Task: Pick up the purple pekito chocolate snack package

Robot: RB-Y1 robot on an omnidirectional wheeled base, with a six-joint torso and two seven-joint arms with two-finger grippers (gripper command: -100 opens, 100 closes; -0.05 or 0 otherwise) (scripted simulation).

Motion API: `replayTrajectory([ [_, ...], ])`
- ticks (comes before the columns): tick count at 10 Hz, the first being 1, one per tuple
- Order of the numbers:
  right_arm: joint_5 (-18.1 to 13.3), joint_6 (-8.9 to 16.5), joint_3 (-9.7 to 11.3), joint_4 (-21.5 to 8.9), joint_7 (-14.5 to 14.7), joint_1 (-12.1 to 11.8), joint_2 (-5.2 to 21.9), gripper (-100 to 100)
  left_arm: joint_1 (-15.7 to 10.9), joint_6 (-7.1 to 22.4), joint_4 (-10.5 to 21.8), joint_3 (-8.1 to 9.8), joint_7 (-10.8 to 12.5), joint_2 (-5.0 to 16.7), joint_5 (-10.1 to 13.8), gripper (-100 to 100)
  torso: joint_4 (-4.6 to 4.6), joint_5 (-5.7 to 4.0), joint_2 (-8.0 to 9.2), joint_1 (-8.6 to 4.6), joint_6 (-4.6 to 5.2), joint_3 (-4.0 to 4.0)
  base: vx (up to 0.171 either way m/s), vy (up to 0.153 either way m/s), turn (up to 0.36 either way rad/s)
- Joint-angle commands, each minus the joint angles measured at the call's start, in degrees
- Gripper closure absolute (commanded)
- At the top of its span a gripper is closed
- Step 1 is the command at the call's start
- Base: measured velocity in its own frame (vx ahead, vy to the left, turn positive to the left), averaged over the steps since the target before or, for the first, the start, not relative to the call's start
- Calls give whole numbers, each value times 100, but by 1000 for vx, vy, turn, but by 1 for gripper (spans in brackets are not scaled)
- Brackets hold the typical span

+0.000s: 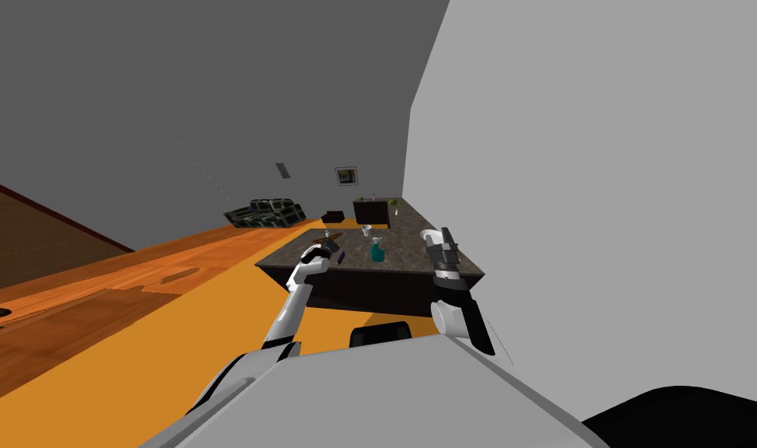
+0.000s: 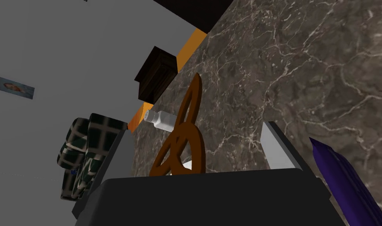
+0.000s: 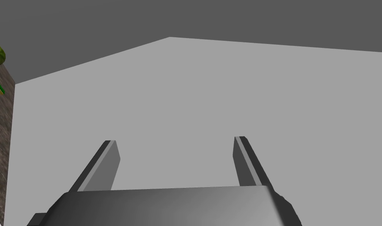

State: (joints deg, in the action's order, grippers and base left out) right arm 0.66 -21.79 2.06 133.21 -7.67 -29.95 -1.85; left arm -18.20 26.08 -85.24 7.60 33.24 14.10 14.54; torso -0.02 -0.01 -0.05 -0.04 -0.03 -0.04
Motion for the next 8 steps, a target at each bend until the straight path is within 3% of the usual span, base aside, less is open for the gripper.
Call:
replayTrajectory([
  [1,0,0,0,0,0,0,0,0,-286,286,286,24,271,12,55,-100,0,0,0,0,0,0,19,-17,19],
  [3,0,0,0,0,0,0,0,0,-357,497,428,24,271,12,55,-100,-1,0,-3,-1,0,-2,16,-10,2],
  [4,0,0,0,0,0,0,0,0,-622,709,688,44,507,28,96,-100,0,0,1,2,0,0,13,-8,17],
  [5,0,0,0,0,0,0,0,0,-659,864,785,44,507,28,96,-100,1,0,0,1,0,0,17,-10,8],
  [6,0,0,0,0,0,0,0,0,-894,1043,986,64,745,43,128,-100,-1,0,-1,1,0,-1,21,-13,26],
  [7,0,0,0,0,0,0,0,0,-955,1203,1141,64,745,43,128,-100,0,0,-3,-1,0,-2,19,-10,10],
  [8,0,0,0,0,0,0,0,0,-1169,1381,1292,83,985,59,150,-100,-1,0,-2,0,0,-1,22,-12,21],
])
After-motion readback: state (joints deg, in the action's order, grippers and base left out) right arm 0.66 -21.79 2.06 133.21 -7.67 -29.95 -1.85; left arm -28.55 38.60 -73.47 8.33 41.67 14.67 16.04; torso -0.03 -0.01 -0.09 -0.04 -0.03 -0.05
